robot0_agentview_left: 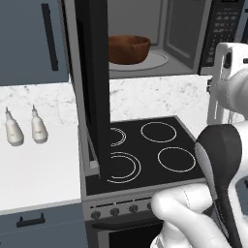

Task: Open the microwave, place the bowl with waffle inside the microwave, then close the microwave door and turn it on.

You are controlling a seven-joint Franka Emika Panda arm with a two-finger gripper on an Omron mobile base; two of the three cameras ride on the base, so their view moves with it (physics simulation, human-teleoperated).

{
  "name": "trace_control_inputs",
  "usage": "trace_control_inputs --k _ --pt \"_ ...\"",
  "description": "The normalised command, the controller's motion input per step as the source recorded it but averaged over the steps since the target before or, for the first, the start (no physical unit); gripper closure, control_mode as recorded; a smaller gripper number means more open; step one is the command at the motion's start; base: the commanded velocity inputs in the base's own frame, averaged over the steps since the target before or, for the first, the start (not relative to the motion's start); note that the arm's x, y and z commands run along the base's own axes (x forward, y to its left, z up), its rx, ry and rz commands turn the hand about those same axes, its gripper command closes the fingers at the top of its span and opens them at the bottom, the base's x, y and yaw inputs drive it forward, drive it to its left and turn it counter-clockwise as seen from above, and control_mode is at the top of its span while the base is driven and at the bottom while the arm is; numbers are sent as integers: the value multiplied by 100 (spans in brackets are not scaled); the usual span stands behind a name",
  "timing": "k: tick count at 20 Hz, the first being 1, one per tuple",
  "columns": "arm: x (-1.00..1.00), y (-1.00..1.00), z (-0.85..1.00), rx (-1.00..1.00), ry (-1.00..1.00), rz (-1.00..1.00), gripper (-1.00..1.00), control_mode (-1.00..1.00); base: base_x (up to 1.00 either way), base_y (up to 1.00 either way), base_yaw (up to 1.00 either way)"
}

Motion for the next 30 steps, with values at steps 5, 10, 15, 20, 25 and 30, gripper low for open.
trace_control_inputs --k 5,10,15,20,25,30 --pt "-100 45 0 -12 -27 1 100 -100 0 0 0" --pt "-100 47 -7 -18 -23 0 100 -100 0 0 0" --pt "-76 48 -4 -17 -19 0 100 -100 0 0 0" --pt "-37 40 -7 -13 -3 -5 100 -100 0 0 0" --pt "-3 70 -31 -17 0 -10 100 -100 0 0 0" --pt "-3 75 -18 -18 0 -12 100 -100 0 0 0"
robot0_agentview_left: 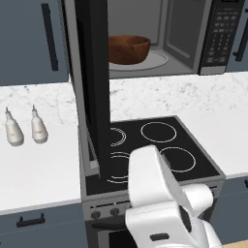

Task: Open the microwave, place the bowl with waffle inside the microwave, then close the microwave door and turn it on.

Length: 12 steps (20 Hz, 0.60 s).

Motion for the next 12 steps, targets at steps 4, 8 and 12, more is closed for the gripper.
trace_control_inputs --k 4,8,12 --pt "-2 61 -14 -12 0 -15 100 -100 0 0 0" --pt "-1 70 -16 -13 0 -18 100 -100 0 0 0" --pt "-8 71 -23 -13 0 -17 100 -100 0 0 0"
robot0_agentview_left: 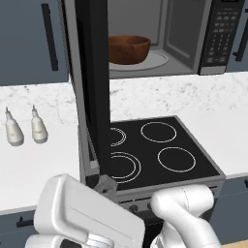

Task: Open the microwave, place the bowl with waffle inside the microwave, then close the microwave door and turn it on.

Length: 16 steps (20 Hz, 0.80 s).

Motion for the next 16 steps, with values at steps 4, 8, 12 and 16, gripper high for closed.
trace_control_inputs --k 4,8,12,16 --pt "33 79 -35 -13 10 -24 100 -100 0 0 0" --pt "88 97 -43 -15 7 -27 100 -100 0 0 0" --pt "100 81 -29 -15 8 -28 100 -100 0 0 0" --pt "100 37 -28 -10 8 -32 100 -100 0 0 0"
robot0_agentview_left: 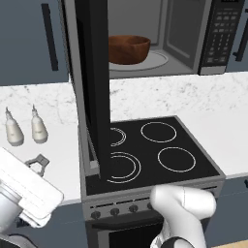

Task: Open the microwave, place the bowl with waffle inside the microwave, then close the microwave door and turn it on.

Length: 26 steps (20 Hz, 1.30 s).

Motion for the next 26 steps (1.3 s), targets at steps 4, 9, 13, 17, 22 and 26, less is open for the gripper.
trace_control_inputs --k 4,9,13,17,22,26 --pt "99 16 -10 -6 0 -27 100 -100 0 0 0" --pt "37 -50 33 -2 -4 -12 100 -100 0 0 0" --pt "-26 -100 48 0 -2 -1 100 -100 0 0 0" --pt "-33 -100 39 0 0 0 100 -100 0 0 0" --pt "-21 -100 21 0 0 0 100 -100 0 0 0" --pt "-3 -100 -8 0 1 0 100 -100 0 0 0"
